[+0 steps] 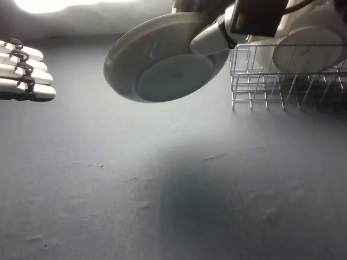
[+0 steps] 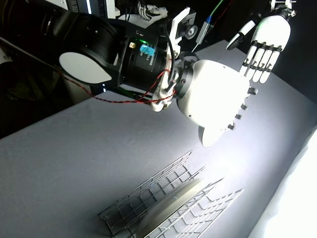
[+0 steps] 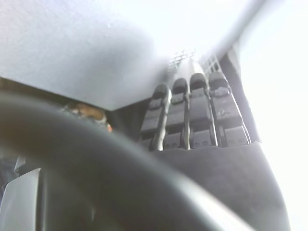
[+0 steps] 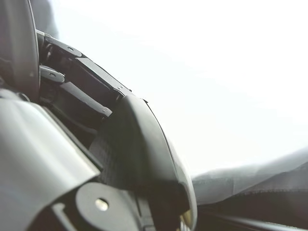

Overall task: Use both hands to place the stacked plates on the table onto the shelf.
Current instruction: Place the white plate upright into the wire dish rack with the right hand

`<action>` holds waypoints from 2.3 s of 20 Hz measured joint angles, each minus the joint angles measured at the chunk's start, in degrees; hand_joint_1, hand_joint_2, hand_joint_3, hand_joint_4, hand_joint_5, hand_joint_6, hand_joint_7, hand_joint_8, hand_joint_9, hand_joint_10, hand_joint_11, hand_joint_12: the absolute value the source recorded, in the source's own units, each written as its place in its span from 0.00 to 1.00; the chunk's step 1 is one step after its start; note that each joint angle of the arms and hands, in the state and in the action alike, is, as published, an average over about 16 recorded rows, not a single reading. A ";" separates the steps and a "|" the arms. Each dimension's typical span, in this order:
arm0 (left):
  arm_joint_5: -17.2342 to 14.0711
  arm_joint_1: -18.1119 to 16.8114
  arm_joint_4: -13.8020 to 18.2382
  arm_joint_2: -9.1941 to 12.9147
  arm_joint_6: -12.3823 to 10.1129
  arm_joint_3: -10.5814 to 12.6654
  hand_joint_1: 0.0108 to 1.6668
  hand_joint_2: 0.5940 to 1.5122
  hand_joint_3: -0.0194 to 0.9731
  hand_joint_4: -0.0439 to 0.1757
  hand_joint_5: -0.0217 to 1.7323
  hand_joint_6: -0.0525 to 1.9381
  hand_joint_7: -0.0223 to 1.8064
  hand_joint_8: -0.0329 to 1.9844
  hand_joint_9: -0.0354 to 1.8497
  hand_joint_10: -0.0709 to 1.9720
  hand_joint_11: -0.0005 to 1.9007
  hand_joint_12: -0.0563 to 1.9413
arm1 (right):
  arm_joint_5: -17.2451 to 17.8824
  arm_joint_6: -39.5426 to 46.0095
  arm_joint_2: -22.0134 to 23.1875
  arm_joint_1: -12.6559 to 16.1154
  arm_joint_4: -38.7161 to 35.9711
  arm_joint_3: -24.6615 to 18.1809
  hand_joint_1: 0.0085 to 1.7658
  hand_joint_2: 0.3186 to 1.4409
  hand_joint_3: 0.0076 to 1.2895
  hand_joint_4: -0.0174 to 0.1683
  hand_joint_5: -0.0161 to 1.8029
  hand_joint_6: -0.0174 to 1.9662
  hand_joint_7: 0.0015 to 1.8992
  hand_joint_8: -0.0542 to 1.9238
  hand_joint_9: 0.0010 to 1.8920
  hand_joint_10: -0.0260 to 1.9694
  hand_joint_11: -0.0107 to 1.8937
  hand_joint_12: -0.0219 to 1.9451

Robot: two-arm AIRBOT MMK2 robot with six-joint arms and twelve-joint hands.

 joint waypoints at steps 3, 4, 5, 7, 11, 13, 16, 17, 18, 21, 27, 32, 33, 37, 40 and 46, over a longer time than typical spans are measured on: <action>-0.01 0.00 0.02 -0.06 0.00 0.13 0.00 0.61 0.03 0.19 0.02 0.03 0.02 0.02 0.03 0.04 0.01 0.03 | -0.77 0.16 0.41 0.85 1.00 0.35 0.79 0.60 0.00 0.05 0.54 0.43 0.59 0.37 0.57 0.48 0.46 0.52; -0.03 0.00 0.01 -0.09 0.00 0.17 0.00 0.61 0.03 0.19 0.02 0.03 0.02 0.02 0.03 0.04 0.01 0.03 | -1.01 0.20 0.63 1.09 1.13 0.43 0.79 0.60 0.00 0.05 0.54 0.43 0.59 0.37 0.57 0.48 0.46 0.52; -0.05 0.00 0.01 -0.11 0.00 0.22 0.00 0.61 0.03 0.19 0.02 0.03 0.02 0.02 0.03 0.04 0.01 0.03 | -1.25 0.24 0.92 1.32 1.20 0.50 0.79 0.60 0.00 0.05 0.54 0.43 0.60 0.37 0.57 0.47 0.46 0.52; -0.07 0.00 0.02 -0.13 0.00 0.32 0.00 0.61 0.03 0.19 0.02 0.03 0.02 0.02 0.03 0.04 0.01 0.03 | -1.71 0.32 1.68 1.73 1.21 0.62 0.79 0.60 0.00 0.05 0.54 0.42 0.60 0.36 0.57 0.47 0.47 0.51; -0.13 0.00 0.02 -0.15 0.00 0.53 0.00 0.61 0.03 0.19 0.03 0.03 0.02 0.02 0.03 0.04 0.01 0.03 | -2.55 0.42 3.84 2.40 0.74 0.57 0.79 0.60 0.00 0.05 0.54 0.42 0.60 0.35 0.57 0.46 0.47 0.51; -0.18 0.00 0.02 -0.16 0.00 0.64 0.00 0.61 0.03 0.19 0.03 0.03 0.02 0.02 0.03 0.04 0.01 0.03 | -2.88 0.45 5.12 2.49 0.36 0.34 0.79 0.60 0.00 0.05 0.54 0.42 0.60 0.34 0.57 0.46 0.47 0.51; -0.26 0.01 0.03 -0.18 0.00 0.80 0.00 0.61 0.03 0.19 0.02 0.03 0.02 0.02 0.03 0.04 0.01 0.03 | -3.38 0.48 7.20 2.34 -0.30 -0.20 0.79 0.60 0.00 0.05 0.54 0.41 0.61 0.34 0.57 0.45 0.48 0.50; -0.30 0.01 0.02 -0.19 0.00 0.85 0.00 0.61 0.03 0.19 0.02 0.03 0.02 0.02 0.03 0.04 0.01 0.03 | -3.50 0.49 7.90 2.23 -0.56 -0.39 0.79 0.60 0.00 0.05 0.54 0.41 0.61 0.34 0.57 0.45 0.48 0.50; -0.33 0.01 0.03 -0.20 0.00 0.90 0.00 0.61 0.03 0.19 0.02 0.03 0.02 0.02 0.03 0.04 0.01 0.03 | -3.59 0.50 8.59 2.09 -0.84 -0.57 0.79 0.60 0.00 0.05 0.54 0.41 0.61 0.34 0.57 0.45 0.48 0.50; -0.41 0.01 0.05 -0.21 0.00 1.01 0.00 0.61 0.03 0.19 0.02 0.03 0.02 0.02 0.03 0.04 0.01 0.03 | -3.64 0.52 10.59 1.40 -1.74 -1.10 0.79 0.60 0.00 0.05 0.54 0.41 0.61 0.34 0.57 0.45 0.48 0.50; -0.56 0.01 0.05 -0.22 0.00 1.02 0.00 0.61 0.03 0.19 0.02 0.03 0.02 0.02 0.03 0.04 0.01 0.03 | -2.52 0.64 13.77 -1.23 -3.41 -1.84 0.79 0.60 0.00 0.05 0.55 0.41 0.61 0.33 0.57 0.46 0.48 0.50; -0.61 0.01 0.04 -0.22 0.00 1.01 0.00 0.59 0.03 0.19 0.02 0.03 0.02 0.02 0.03 0.04 0.01 0.03 | 0.01 0.79 15.36 -4.39 -5.56 -1.63 0.79 0.60 0.00 0.05 0.55 0.41 0.61 0.33 0.57 0.46 0.48 0.50; -0.62 0.01 0.04 -0.22 0.00 1.01 0.00 0.59 0.03 0.19 0.02 0.03 0.02 0.02 0.03 0.04 0.01 0.03 | 0.68 0.83 15.57 -5.09 -6.12 -1.48 0.79 0.60 0.00 0.05 0.55 0.41 0.61 0.33 0.57 0.46 0.48 0.50; -0.65 0.01 0.05 -0.22 -0.01 1.00 0.00 0.58 0.03 0.19 0.02 0.03 0.02 0.02 0.03 0.04 0.01 0.03 | 3.27 0.90 16.23 -7.93 -8.66 -0.76 0.79 0.60 0.00 0.05 0.55 0.42 0.61 0.34 0.57 0.46 0.47 0.50; -0.67 0.01 0.05 -0.22 -0.01 0.98 0.00 0.58 0.03 0.19 0.02 0.03 0.02 0.02 0.03 0.04 0.01 0.03 | 4.90 0.87 16.61 -9.81 -10.70 -0.21 0.78 0.61 0.00 0.05 0.55 0.43 0.60 0.35 0.56 0.46 0.47 0.50; -0.79 0.00 0.06 -0.22 -0.18 0.89 0.00 0.60 0.03 0.19 0.02 0.03 0.02 0.02 0.03 0.04 0.01 0.03 | 7.34 0.64 16.95 -12.16 -15.51 0.79 0.75 0.62 0.00 0.06 0.50 0.34 0.54 0.26 0.52 0.32 0.39 0.53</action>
